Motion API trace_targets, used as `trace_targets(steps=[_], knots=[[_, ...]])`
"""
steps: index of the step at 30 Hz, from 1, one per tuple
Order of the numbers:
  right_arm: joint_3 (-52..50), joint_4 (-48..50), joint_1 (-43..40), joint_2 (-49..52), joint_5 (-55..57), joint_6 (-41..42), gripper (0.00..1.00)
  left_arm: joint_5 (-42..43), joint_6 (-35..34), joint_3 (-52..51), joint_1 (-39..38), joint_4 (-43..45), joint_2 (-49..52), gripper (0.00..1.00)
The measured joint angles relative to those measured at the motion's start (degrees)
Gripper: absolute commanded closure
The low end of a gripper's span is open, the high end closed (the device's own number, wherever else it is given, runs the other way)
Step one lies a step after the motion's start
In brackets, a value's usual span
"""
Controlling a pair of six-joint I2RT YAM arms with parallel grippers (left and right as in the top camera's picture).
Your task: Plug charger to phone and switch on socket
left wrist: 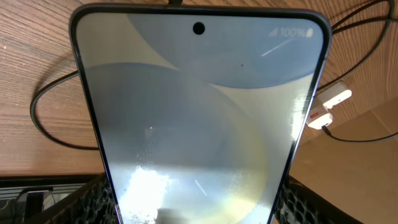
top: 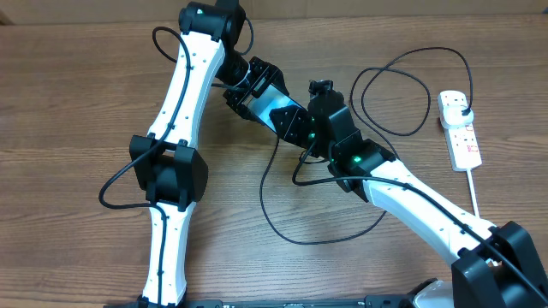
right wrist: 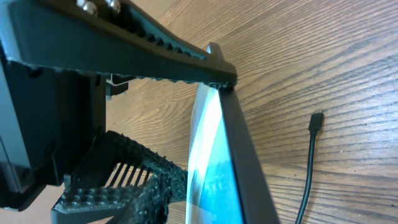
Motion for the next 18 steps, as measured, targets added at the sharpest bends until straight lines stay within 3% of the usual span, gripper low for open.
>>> trace_targets(steps=[7, 10, 18], knots=[[0.0, -0.2, 0.0, 0.0, 0.3, 0.1, 0.83, 0.0, 0.0, 0.0, 0.0, 0.0, 0.0, 0.35], [0.0, -0.3, -0.1, 0.0, 0.7, 1.0, 0.96, 0.0, 0.0, 0.0, 0.0, 0.1, 0.0, 0.34], [-0.1, -0.9, -0.5, 0.7, 0.8, 0.9, 0.96, 0.5, -0.2, 0.6, 0.0, 0.0, 0.0, 0.22]])
